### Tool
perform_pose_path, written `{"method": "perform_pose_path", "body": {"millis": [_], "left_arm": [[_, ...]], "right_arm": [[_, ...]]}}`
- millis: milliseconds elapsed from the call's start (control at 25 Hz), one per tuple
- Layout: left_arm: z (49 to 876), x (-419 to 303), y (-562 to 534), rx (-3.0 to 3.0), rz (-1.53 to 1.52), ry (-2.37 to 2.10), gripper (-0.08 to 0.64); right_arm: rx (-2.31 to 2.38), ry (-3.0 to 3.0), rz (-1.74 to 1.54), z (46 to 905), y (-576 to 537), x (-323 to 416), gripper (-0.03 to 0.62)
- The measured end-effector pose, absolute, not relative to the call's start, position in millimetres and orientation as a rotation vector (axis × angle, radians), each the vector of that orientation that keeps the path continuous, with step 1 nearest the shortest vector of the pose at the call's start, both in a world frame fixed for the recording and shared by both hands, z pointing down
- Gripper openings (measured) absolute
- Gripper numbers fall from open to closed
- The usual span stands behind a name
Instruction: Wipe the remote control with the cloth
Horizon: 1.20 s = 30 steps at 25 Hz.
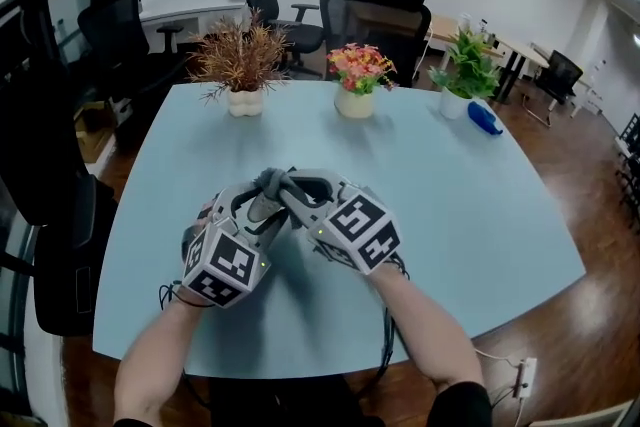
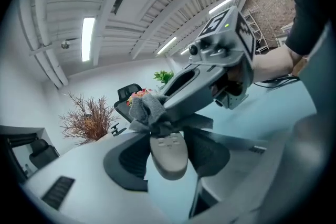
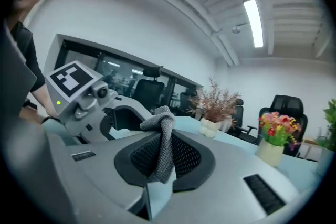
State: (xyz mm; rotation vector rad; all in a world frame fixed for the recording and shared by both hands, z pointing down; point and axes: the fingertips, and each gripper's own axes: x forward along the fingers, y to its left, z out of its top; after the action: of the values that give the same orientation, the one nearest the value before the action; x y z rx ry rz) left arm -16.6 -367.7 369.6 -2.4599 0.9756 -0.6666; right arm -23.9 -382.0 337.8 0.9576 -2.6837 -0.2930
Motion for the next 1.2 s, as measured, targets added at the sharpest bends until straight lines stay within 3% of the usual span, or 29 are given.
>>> {"method": "perform_pose_path", "body": {"millis": [240, 480, 720, 1000, 1200], "left_arm": [[362.7, -10.7, -359.9, -2.415, -0.638, 0.963, 0.190], [354.9, -10.1, -359.1, -2.366, -0.576, 0.937, 0.190], [337.5, -5.5, -349.3, -2.430, -0.401, 0.898, 0.190], [330.5, -7.9, -349.5, -2.542, -0.300, 0.879, 0.190], [318.3, -16.9, -351.8, -2.964, 0.038, 0.839, 0.189]], "right_arm": [[1.270, -2.528, -0.208, 341.9, -427.1, 48.6, 0.028], [0.995, -2.876, -0.051, 313.1, -389.6, 5.0, 0.028], [1.249, -2.698, 0.029, 339.3, -430.9, 55.3, 0.028], [1.096, -2.872, -0.092, 304.4, -395.7, 18.7, 0.028], [1.329, -2.630, -0.120, 327.9, -427.5, 56.3, 0.028]]}}
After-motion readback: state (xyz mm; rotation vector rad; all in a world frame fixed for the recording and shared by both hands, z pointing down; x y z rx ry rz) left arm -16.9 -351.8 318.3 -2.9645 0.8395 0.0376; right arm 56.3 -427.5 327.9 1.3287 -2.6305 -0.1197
